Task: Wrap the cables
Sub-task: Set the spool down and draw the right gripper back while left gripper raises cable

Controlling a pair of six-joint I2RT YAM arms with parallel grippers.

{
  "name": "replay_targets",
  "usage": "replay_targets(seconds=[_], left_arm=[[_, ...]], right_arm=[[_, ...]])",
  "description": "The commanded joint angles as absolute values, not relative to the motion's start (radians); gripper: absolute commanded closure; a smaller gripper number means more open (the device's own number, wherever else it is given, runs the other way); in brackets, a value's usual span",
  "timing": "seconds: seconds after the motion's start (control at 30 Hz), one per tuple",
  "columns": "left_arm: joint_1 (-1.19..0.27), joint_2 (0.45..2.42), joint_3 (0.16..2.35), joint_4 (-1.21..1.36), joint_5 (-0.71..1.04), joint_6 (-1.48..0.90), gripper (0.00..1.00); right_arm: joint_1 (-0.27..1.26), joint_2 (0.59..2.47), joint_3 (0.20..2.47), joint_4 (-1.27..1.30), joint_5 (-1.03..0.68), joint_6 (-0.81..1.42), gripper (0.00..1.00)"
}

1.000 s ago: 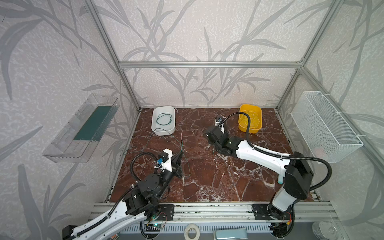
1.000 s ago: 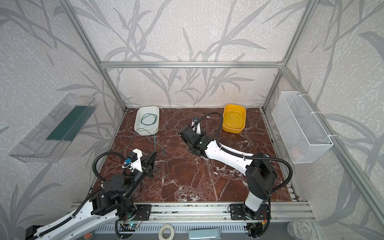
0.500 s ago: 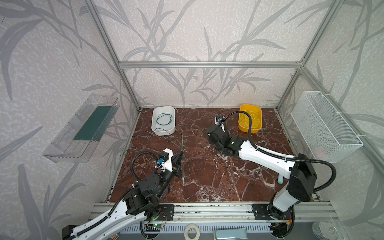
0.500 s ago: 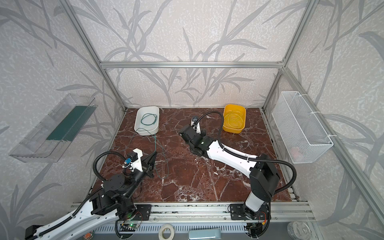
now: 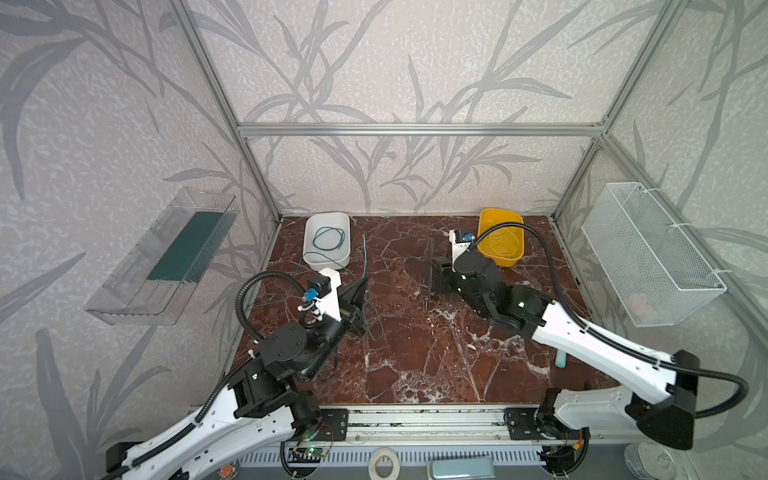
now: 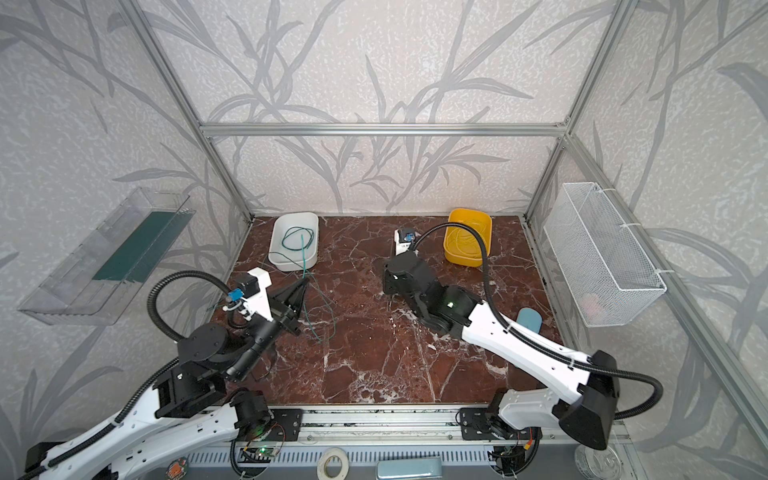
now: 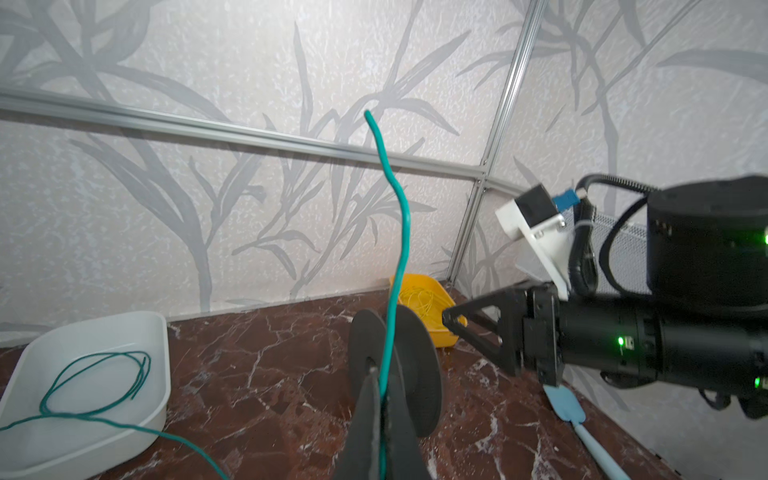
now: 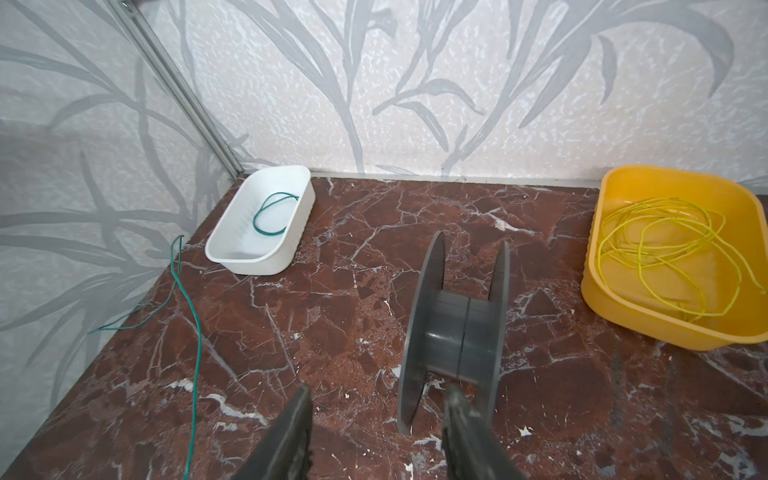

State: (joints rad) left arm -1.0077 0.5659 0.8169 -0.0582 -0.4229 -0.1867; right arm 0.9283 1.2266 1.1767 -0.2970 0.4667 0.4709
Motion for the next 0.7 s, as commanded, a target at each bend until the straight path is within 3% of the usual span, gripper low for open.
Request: replay_targets(seconds=[0.0, 0.43, 0.67], left_arm=[[-1.007, 0.621, 0.953, -0.126, -0.368, -0.21, 1.0], [-1.007, 0.863, 1.379, -0.151, -0.279, -0.181, 1.0], [-1.007, 0.901, 1.446, -0.139, -0.203, -0.226, 1.0]], right_arm=[[0.933, 1.14, 1.115, -0.297, 0.364, 0.445, 0.49], [0.933, 1.016, 0.963, -0.241, 0.211, 0.472, 0.49], [0.933, 0.989, 0.899, -0.191, 0.153, 0.496, 0.47]])
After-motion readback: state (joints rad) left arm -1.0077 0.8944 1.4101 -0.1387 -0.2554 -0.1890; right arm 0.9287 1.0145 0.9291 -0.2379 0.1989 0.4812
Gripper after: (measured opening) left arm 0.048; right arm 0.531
